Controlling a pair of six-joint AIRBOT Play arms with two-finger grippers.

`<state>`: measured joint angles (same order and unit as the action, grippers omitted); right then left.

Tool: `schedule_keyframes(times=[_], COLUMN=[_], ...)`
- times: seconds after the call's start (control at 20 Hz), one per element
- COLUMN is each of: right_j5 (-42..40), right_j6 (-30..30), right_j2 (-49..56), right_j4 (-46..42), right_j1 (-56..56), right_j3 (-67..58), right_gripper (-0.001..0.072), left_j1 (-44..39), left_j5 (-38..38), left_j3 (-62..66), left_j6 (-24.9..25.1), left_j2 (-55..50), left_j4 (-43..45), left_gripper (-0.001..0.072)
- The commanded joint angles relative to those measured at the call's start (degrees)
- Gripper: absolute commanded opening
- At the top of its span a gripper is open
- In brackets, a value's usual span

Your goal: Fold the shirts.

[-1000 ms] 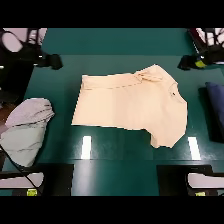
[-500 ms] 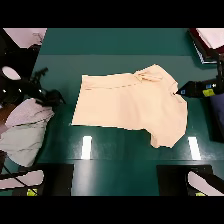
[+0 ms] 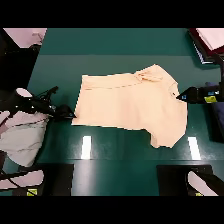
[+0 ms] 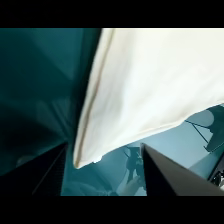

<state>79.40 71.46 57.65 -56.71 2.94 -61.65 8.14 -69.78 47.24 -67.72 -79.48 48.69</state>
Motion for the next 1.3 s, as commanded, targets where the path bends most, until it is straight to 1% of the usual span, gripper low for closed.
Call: schedule_keyframes(times=[0.0, 0.1, 0.15, 0.2, 0.25, 0.3, 0.45, 0.5, 0.6, 0.65, 0.75, 0.85, 0.9, 1.05, 1.25], right_j5=[-0.17, 0.26, 0.59, 1.2, 2.14, 3.17, 4.09, 3.89, 4.28, 4.7, 3.04, -0.5, -2.16, -5.09, -9.7], right_j6=[0.04, 0.02, 0.02, 0.04, 0.11, 1.42, 5.33, 5.62, 5.62, 5.6, 4.79, 1.84, 1.44, 0.83, 0.87], right_j2=[-0.35, -0.35, -0.37, -0.37, -0.35, -0.37, -3.28, -4.37, -6.01, -6.05, -6.03, -6.01, -5.99, -2.8, 4.2], right_j4=[0.04, -0.24, -0.57, -1.14, -2.84, -5.79, -16.41, -17.11, -16.79, -16.74, -15.37, -10.84, -9.2, -5.84, -2.62], right_j1=[0.02, 0.04, 0.04, 0.04, 0.02, 0.04, 1.31, 3.43, 10.36, 14.36, 21.46, 26.4, 27.69, 27.74, 22.69], right_j3=[0.17, 0.17, 0.17, 0.17, 0.22, 0.66, 7.45, 10.64, 17.64, 20.92, 26.12, 29.64, 30.82, 32.26, 32.09], right_gripper=[0.0437, 0.0438, 0.0438, 0.0437, 0.0438, 0.0438, 0.0438, 0.0439, 0.0463, 0.0463, 0.0463, 0.0462, 0.0461, 0.046, 0.0451], left_j1=[-4.66, -6.71, -6.97, -6.95, -6.97, -6.97, -6.97, -6.97, -6.97, -6.97, -6.97, -6.97, -6.97, -6.97, -6.97], left_j5=[3.63, 5.29, 5.33, 5.35, 5.4, 5.22, 5.33, 5.53, 5.84, 5.92, 5.86, 5.9, 5.9, 5.88, 5.75], left_j3=[-1.11, -1.09, -0.94, -0.76, -0.37, 0.2, 2.03, 2.62, 3.58, 3.67, 3.76, 3.76, 3.76, 3.76, 3.76], left_j6=[0.15, -1.66, -2.36, -2.34, -2.36, -2.36, -2.27, -2.25, -1.81, -1.68, -1.68, -1.7, -1.68, -1.68, -0.98], left_j2=[-0.04, -0.02, -0.02, 0.02, 0.11, 0.48, 4.13, 5.55, 7.91, 8.68, 9.03, 9.03, 9.03, 9.03, 9.03], left_j4=[0.07, 0.24, 0.22, 0.17, 0.17, 0.2, 0.33, 0.61, 0.59, 0.59, 0.63, 0.55, 0.57, 0.57, 0.61], left_gripper=[0.0538, 0.0532, 0.0307, 0.0101, 0.0053, 0.0028, 0.0023, 0.0023, 0.0023, 0.0023, 0.0023, 0.0023, 0.0023, 0.0023, 0.0023])
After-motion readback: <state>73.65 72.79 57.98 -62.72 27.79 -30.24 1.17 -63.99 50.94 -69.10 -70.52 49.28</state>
